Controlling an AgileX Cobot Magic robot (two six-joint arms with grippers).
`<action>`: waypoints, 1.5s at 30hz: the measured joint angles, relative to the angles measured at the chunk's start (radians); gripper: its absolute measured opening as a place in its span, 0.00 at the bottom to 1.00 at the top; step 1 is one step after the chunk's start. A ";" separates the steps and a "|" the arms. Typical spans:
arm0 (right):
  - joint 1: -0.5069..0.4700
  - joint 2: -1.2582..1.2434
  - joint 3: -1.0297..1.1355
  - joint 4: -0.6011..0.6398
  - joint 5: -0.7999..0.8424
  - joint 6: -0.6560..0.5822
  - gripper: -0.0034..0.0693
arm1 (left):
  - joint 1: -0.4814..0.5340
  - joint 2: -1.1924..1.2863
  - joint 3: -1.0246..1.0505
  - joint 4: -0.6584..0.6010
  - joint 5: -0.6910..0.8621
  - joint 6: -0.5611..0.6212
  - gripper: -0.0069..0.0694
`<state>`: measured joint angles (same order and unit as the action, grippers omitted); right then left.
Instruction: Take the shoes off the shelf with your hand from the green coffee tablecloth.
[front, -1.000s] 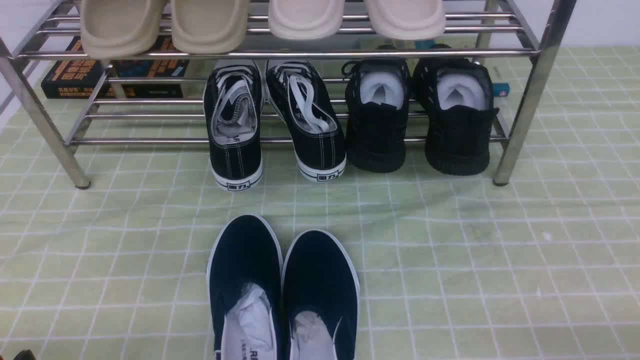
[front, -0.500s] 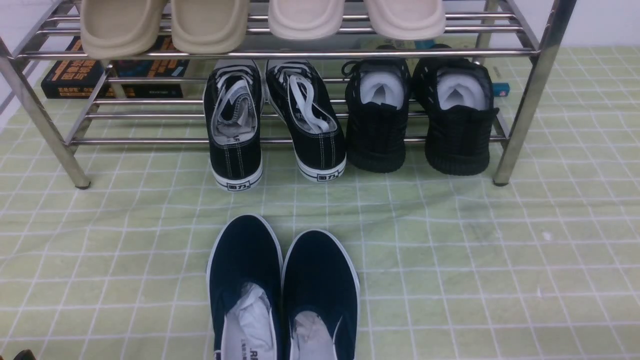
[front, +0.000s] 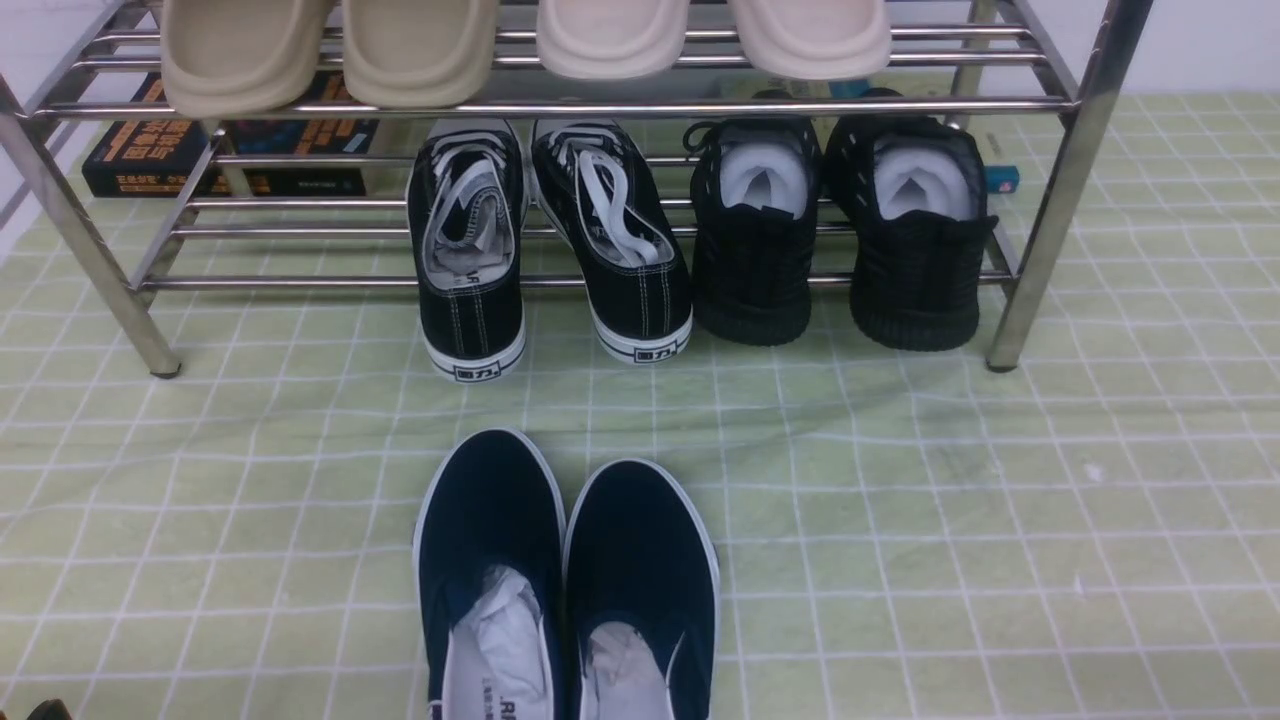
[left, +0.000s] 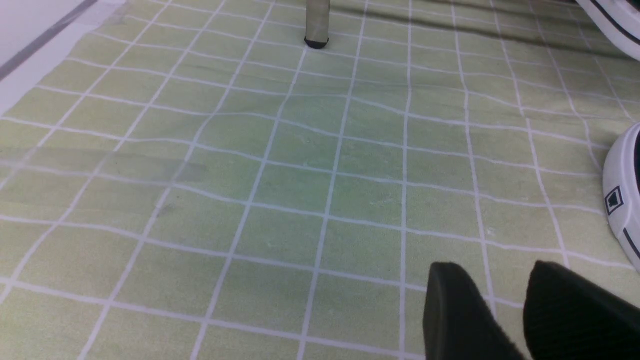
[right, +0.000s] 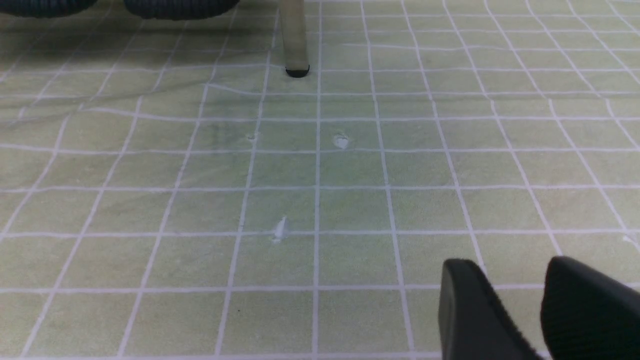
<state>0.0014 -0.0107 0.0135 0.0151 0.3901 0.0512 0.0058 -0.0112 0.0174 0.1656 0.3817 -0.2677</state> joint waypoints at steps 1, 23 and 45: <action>0.000 0.000 0.000 0.000 0.000 0.000 0.38 | 0.000 0.000 0.000 0.000 0.000 0.000 0.41; 0.000 0.000 0.001 0.383 0.012 0.147 0.38 | 0.000 0.000 0.000 0.000 0.000 0.000 0.41; 0.000 0.290 -0.451 0.499 0.129 -0.103 0.03 | 0.000 0.000 0.000 0.000 0.000 0.000 0.41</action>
<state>0.0014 0.2797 -0.4370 0.5139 0.5189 -0.0516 0.0058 -0.0112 0.0174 0.1656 0.3817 -0.2677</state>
